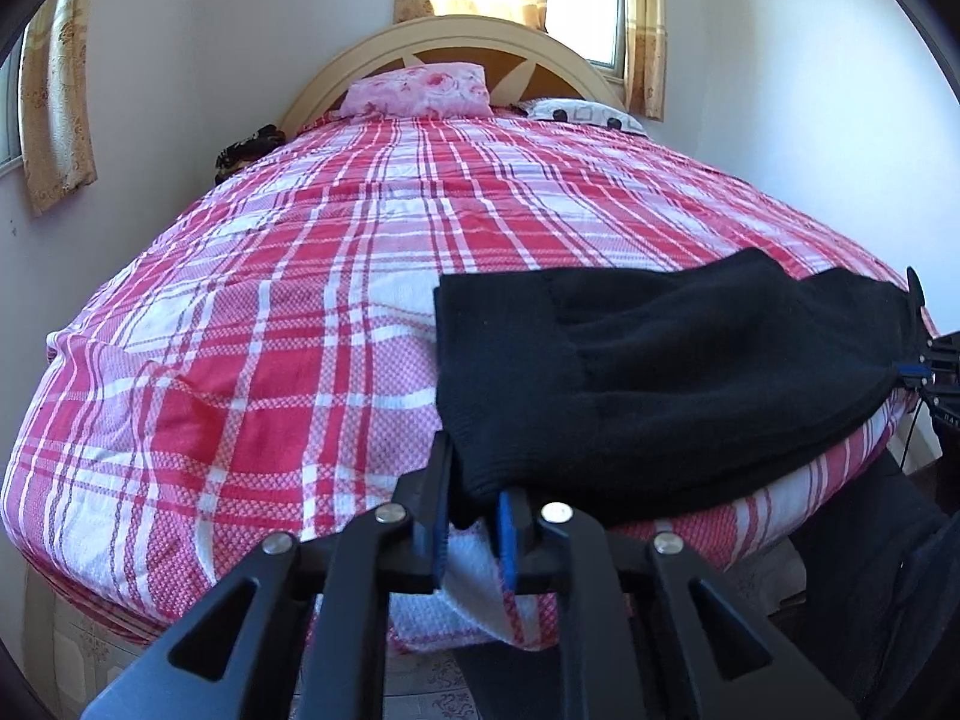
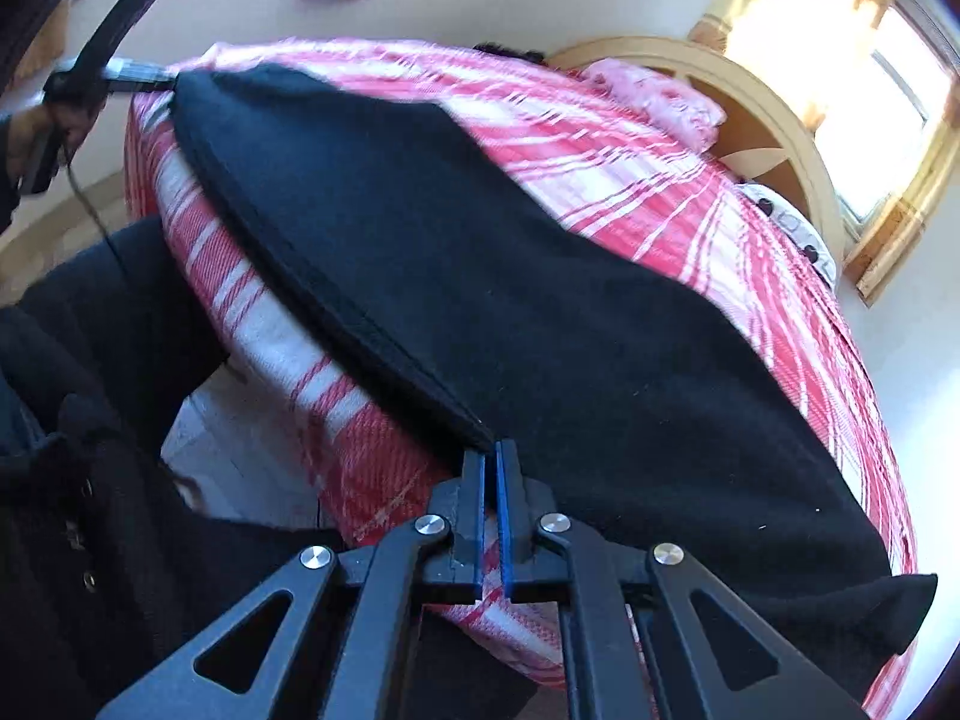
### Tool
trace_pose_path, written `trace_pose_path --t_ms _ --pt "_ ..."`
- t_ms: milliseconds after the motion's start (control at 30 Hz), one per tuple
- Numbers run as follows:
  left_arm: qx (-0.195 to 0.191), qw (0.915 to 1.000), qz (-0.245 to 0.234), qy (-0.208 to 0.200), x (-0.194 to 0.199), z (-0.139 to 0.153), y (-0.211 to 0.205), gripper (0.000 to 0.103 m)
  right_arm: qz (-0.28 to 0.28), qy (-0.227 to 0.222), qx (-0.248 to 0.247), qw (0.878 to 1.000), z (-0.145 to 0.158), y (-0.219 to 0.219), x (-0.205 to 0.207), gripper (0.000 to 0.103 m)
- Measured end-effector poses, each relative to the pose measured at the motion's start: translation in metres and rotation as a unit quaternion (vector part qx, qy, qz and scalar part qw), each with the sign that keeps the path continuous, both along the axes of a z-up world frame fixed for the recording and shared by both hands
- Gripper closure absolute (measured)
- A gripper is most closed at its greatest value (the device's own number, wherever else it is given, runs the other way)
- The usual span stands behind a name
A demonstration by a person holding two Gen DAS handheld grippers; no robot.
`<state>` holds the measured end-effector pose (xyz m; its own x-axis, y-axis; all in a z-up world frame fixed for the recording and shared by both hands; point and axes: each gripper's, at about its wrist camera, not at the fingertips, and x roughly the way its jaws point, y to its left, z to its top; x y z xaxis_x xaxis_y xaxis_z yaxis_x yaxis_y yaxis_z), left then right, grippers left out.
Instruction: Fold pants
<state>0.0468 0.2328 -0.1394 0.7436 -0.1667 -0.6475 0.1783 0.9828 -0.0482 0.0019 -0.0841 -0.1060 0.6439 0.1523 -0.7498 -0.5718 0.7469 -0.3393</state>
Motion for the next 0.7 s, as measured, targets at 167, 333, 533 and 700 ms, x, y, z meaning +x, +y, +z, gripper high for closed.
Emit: trace_pose_path --t_ms 167,333,533,700 --pt "0.027 0.9994 0.019 -0.005 -0.008 0.002 0.007 0.051 0.011 0.014 -0.029 0.999 -0.008 0.002 0.001 0.088" --pt "0.072 0.9968 0.033 -0.004 -0.019 0.003 0.02 0.039 0.026 0.052 0.003 0.998 0.01 -0.006 -0.007 0.069" --pt "0.087 0.9935 0.064 -0.037 -0.024 0.023 0.024 0.037 0.028 0.084 0.119 0.989 0.052 -0.012 0.013 0.069" --pt "0.049 0.9943 0.059 -0.074 -0.018 0.05 0.01 0.024 0.011 0.114 0.213 0.97 0.077 0.011 0.067 0.069"
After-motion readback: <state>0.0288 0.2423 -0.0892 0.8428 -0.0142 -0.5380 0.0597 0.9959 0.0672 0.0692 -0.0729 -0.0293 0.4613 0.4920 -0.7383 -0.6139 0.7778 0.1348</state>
